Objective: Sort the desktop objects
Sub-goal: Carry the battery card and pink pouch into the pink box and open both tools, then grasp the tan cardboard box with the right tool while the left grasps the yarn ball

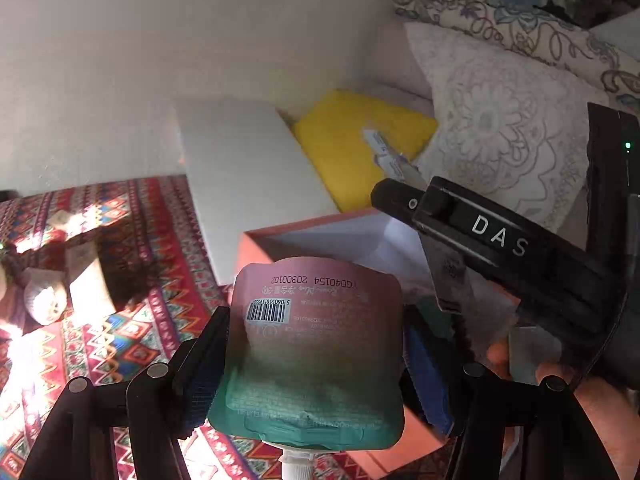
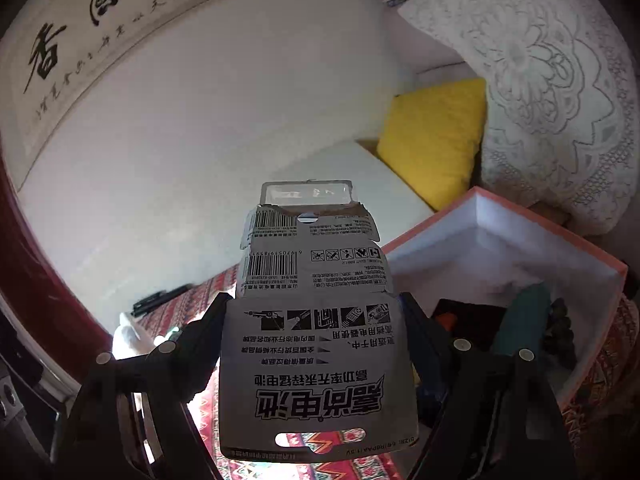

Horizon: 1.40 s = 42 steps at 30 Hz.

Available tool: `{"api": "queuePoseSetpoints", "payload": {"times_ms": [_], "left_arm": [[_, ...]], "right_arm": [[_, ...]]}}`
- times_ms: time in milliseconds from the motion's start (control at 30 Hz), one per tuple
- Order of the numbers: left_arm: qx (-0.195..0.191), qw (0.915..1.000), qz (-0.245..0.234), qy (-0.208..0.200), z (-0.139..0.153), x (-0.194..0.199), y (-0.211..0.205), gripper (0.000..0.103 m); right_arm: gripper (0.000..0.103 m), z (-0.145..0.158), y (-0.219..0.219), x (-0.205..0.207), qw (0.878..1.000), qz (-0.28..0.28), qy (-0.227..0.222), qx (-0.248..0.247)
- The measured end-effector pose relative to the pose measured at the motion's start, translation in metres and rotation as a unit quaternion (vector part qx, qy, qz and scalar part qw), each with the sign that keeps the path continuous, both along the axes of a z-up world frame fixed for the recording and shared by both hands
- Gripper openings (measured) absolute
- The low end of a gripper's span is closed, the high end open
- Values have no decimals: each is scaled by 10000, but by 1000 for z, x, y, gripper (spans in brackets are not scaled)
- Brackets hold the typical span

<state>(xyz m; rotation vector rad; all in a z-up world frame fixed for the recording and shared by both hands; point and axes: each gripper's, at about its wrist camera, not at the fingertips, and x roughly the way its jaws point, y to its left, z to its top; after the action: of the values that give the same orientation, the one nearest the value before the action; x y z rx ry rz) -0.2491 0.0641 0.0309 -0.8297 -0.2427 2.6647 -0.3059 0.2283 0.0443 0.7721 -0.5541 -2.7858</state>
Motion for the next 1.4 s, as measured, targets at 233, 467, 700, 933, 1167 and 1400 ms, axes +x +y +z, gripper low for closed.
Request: {"api": "queuePoseSetpoints", "payload": {"times_ms": [233,467,700,933,1167,1400], "left_arm": [[-107,9983,-573,-82,5,-33,78,69],[-367,9959,-788,-257,-10,-59,125,77],[-525,9971,-460,-316,-19,-61,111,91],[-562,9976,184,-364,-25,-56,48,94],[-828,9883,1097,-659,-67,-48,-52,95],[-1626,9700,1457,-1067,-128,-56,-142,94]], "right_arm": [[83,-11,96,2,9963,-803,-146,-283],[90,-29,137,-10,9937,-1043,-386,-152],[97,-25,139,-15,9933,-1092,-273,-260],[97,-20,90,-24,9975,-656,-245,-37],[94,-26,-8,-36,9980,323,-276,478],[74,-69,-143,-69,9745,1635,-627,1400]]}}
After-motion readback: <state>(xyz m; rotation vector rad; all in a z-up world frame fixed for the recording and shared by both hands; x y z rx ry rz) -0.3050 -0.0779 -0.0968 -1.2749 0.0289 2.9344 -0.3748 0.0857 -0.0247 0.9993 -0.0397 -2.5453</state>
